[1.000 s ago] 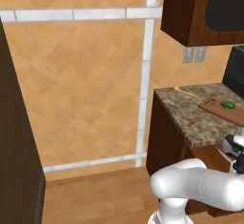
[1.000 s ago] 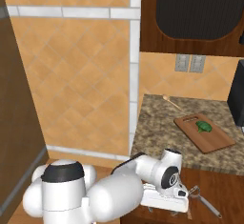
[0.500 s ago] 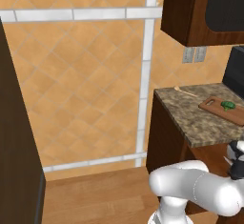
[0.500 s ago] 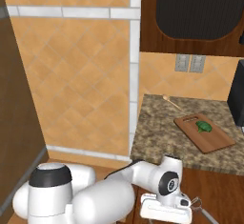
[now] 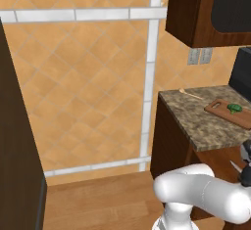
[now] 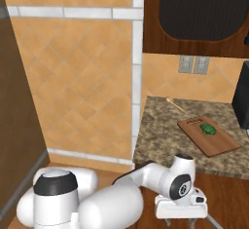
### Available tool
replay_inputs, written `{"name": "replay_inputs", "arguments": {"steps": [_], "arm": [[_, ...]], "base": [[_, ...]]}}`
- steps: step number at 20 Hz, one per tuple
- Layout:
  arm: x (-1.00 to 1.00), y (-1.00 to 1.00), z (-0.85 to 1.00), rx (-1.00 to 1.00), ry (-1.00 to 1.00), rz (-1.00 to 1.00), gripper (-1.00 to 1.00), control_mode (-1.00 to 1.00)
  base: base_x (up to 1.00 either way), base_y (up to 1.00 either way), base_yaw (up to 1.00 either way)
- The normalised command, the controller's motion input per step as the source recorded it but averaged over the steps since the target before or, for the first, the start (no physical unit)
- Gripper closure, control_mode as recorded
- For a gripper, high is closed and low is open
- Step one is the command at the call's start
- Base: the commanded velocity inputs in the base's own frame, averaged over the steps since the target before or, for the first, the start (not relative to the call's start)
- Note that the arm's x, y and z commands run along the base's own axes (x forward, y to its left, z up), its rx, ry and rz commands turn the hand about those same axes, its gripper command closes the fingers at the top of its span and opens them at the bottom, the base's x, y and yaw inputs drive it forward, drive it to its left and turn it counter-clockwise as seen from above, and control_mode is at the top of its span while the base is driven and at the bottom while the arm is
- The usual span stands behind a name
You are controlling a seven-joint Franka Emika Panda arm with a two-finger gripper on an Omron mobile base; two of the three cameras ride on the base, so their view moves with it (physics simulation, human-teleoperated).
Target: Place the appropriate cutting tool for cutting the broccoli skin on the cutting board.
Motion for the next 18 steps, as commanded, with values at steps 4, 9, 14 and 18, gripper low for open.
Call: {"name": "replay_inputs", "arguments": {"steps": [4,9,14,18], "arm": [[0.35,-0.28,-0.05,0.00,-0.06,0.01,-1.00,-1.00],[0.19,-0.35,-0.24,0.02,0.00,0.00,-1.00,-1.00],[0.28,-0.22,-0.29,0.04,0.00,0.00,-1.00,-1.00],[0.34,-0.08,-0.31,0.04,0.00,0.00,-1.00,-1.00]], "base": [[0.00,0.00,0.00],[0.00,0.00,0.00],[0.00,0.00,0.00],[0.00,0.00,0.00]]}}
